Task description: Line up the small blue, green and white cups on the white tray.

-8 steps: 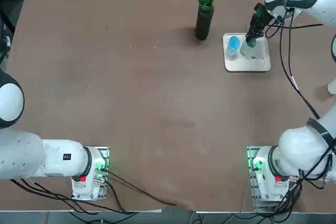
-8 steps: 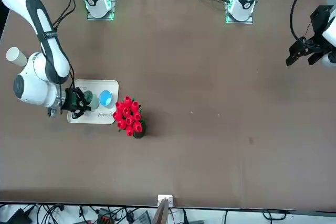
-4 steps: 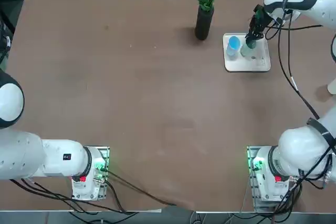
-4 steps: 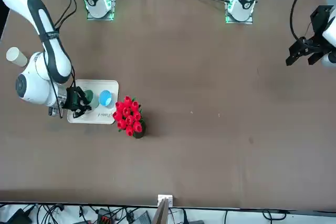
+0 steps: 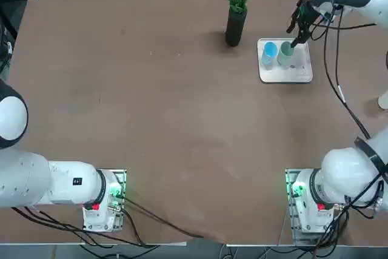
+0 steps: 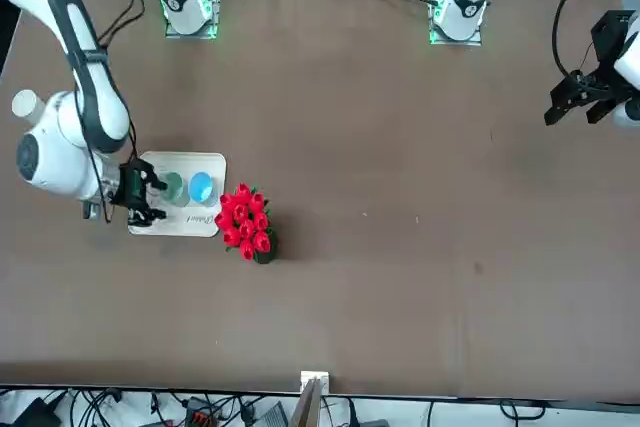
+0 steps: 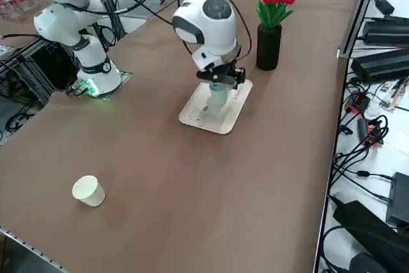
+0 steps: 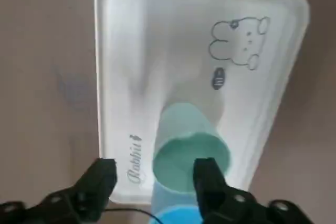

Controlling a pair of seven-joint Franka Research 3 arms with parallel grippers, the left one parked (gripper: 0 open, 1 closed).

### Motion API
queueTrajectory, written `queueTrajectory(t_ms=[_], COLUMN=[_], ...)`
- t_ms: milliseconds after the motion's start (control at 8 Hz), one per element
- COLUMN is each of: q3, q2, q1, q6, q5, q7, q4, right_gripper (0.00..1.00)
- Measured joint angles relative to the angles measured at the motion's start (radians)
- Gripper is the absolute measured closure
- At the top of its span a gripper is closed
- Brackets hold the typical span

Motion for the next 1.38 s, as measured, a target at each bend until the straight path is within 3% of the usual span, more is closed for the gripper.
queueTrajectory(t_ms=[250, 375, 875, 1125, 1375], q3=[-0.028, -0.050, -0.078, -0.079, -0.078], q2=[-0.069, -0.093, -0.061, -0.016, 0.040], q1=[-0.031, -0.095, -0.502, -0.640, -0.731], q6=[-0.180, -0.217, -0.227, -0.224, -0.171], q5=[-0.080, -0.105, -0.198, -0.220, -0.244], q7=[-0.098, -0.189, -0.551, -0.662, -0.707], q4=[0.029, 0.030, 0.058, 0.110, 0.153], right_gripper=[0.00, 0.00, 0.00, 0.00, 0.01])
